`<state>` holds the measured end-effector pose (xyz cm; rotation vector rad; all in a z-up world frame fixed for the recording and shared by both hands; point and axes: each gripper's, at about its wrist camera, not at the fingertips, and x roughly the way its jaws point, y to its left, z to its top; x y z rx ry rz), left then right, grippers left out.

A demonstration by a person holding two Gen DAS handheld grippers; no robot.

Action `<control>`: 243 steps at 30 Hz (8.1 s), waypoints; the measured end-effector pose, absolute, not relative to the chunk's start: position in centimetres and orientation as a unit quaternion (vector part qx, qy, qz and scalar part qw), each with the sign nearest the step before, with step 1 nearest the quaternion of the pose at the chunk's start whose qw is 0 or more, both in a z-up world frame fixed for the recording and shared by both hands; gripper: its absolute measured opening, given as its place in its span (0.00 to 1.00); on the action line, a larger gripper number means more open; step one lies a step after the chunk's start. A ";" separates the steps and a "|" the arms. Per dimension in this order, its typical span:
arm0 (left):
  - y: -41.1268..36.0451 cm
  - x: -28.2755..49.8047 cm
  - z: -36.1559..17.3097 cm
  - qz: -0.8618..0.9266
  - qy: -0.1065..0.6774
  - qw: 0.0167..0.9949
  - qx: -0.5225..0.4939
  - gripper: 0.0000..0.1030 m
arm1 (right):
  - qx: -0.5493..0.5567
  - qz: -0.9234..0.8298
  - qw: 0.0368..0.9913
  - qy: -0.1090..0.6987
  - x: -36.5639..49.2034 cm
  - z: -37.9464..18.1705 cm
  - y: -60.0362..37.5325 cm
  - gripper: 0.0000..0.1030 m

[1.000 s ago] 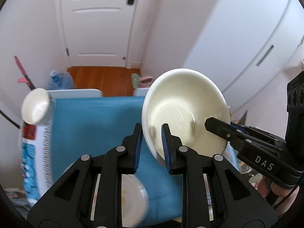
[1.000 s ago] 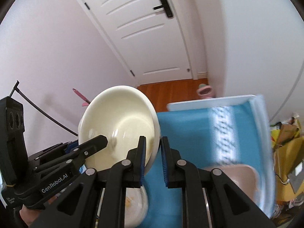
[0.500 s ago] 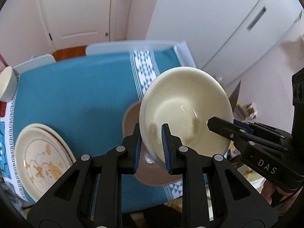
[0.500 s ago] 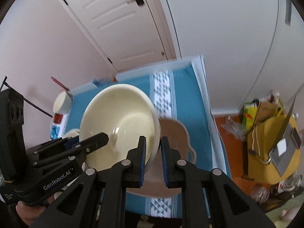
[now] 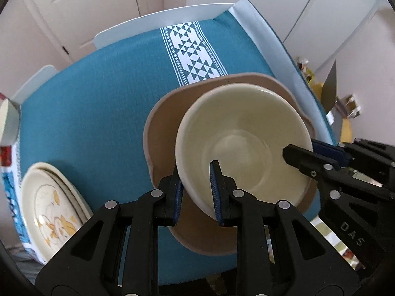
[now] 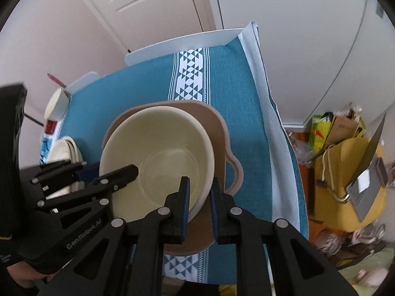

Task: Organize plates and bowls
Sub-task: 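Carry the cream bowl with both grippers and lower it into the taupe bowl, then open both grippers and move them toward the white bowl, then grasp the rim of the white bowl with both grippers, then carry the white bowl with both grippers and lower it into the cream bowl, then grasp the rim of the nested bowl stack with both grippers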

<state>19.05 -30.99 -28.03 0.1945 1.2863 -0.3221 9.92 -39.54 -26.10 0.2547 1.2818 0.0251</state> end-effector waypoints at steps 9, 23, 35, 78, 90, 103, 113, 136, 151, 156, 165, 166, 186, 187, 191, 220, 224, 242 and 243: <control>-31.7 19.1 -28.7 -0.138 0.585 0.787 0.134 0.18 | 0.107 0.018 0.793 0.599 9.9 -26.3 -39.5 0.14; -31.0 18.1 -27.3 -0.136 0.567 0.802 0.127 0.18 | 0.126 0.025 0.799 0.587 9.0 -25.6 -39.9 0.14; -28.2 16.0 -19.9 -0.116 0.459 0.877 0.084 0.19 | 0.164 0.027 0.836 0.523 8.5 -20.6 -41.7 0.14; 16.4 28.2 -26.9 0.062 0.498 0.807 -0.313 0.57 | 0.038 0.303 0.749 0.588 40.1 -25.1 -3.6 0.70; 19.4 33.2 -32.7 0.048 0.525 0.787 -0.321 0.29 | 0.065 0.288 0.720 0.628 42.6 -31.8 0.3 0.36; 18.8 33.8 -32.0 0.058 0.520 0.806 -0.275 0.23 | 0.070 0.268 0.737 0.616 42.7 -31.8 0.0 0.12; 14.8 31.9 -26.2 0.034 0.485 0.847 -0.216 0.23 | 0.096 0.253 0.779 0.565 39.7 -26.9 -3.3 0.12; -14.1 19.2 -15.8 -0.110 0.456 0.874 -0.127 0.23 | 0.140 0.128 0.862 0.469 17.2 -13.5 -28.5 0.12; -26.6 16.7 -22.1 -0.157 0.543 0.821 -0.074 0.23 | 0.150 0.048 0.834 0.529 10.1 -19.3 -39.2 0.12; -28.5 17.1 -23.9 -0.151 0.565 0.811 -0.026 0.23 | 0.164 0.041 0.818 0.550 9.9 -22.3 -40.2 0.12; -30.1 18.1 -25.3 -0.139 0.583 0.799 0.044 0.23 | 0.154 0.034 0.807 0.568 9.6 -24.1 -40.4 0.12; -30.2 18.0 -25.3 -0.137 0.583 0.799 0.050 0.23 | 0.151 0.035 0.807 0.570 9.6 -24.2 -40.2 0.12; -31.6 18.5 -27.0 -0.108 0.577 0.799 0.130 0.23 | 0.125 0.035 0.800 0.585 9.7 -24.7 -39.8 0.12; -31.6 18.5 -27.0 -0.107 0.577 0.799 0.131 0.23 | 0.125 0.035 0.800 0.586 9.7 -24.7 -39.8 0.12; -31.6 18.5 -27.2 -0.103 0.577 0.799 0.136 0.23 | 0.128 0.037 0.799 0.587 9.5 -24.8 -39.9 0.12; -24.8 13.5 -14.3 -0.086 0.403 0.908 0.072 1.00 | 0.129 0.019 0.897 0.422 5.1 -13.2 -41.2 0.96; -22.5 12.8 -15.2 -0.100 0.437 0.893 0.049 1.00 | 0.105 0.012 0.887 0.450 4.0 -12.5 -41.2 0.99; -25.2 15.9 -27.9 -0.158 0.583 0.793 0.077 0.86 | 0.043 -0.022 0.791 0.610 5.7 -24.7 -40.5 0.78; -25.4 16.0 -28.2 -0.160 0.585 0.791 0.079 0.84 | 0.040 -0.015 0.788 0.614 5.9 -25.2 -40.4 0.76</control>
